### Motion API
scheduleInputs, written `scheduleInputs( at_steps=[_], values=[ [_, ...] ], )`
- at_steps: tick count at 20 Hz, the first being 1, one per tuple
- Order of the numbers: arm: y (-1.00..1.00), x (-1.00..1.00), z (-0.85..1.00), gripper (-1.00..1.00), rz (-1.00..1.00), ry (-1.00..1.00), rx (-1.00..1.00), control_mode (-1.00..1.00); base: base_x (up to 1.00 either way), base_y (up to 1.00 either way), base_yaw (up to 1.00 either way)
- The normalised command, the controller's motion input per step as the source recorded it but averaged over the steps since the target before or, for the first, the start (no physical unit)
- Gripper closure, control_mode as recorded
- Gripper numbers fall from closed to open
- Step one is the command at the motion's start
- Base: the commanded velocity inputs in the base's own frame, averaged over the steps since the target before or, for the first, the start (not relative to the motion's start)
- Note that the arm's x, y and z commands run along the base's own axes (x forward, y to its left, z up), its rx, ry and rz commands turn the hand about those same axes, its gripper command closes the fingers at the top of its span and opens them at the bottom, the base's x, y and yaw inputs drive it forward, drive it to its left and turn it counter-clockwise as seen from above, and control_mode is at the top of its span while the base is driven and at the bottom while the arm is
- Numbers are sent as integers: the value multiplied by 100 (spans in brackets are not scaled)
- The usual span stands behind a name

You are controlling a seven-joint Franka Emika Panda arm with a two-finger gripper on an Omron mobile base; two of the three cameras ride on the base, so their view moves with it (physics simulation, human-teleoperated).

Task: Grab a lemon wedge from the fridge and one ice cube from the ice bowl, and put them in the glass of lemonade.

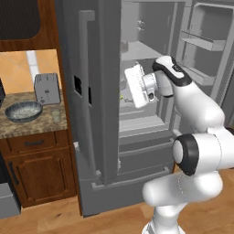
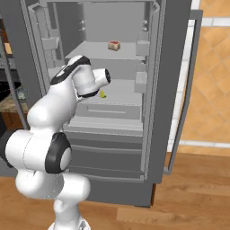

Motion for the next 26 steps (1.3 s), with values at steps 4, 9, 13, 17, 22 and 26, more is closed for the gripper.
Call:
scheduleInputs(
  at_steps=[4,9,13,17,22,26],
  values=[
    [100,-91,0,-100,20,-19,0,-100,0,0,0],
    [100,-86,0,-100,15,-17,0,-100,0,0,0],
    [59,-67,9,-100,7,-26,0,-100,0,0,0],
    [-63,-46,17,-100,0,-45,-15,-100,0,0,0],
    [-95,-39,12,-100,0,-41,-23,-100,0,0,0],
    [-92,-64,-3,-100,0,-20,-36,-100,0,0,0]
  ],
)
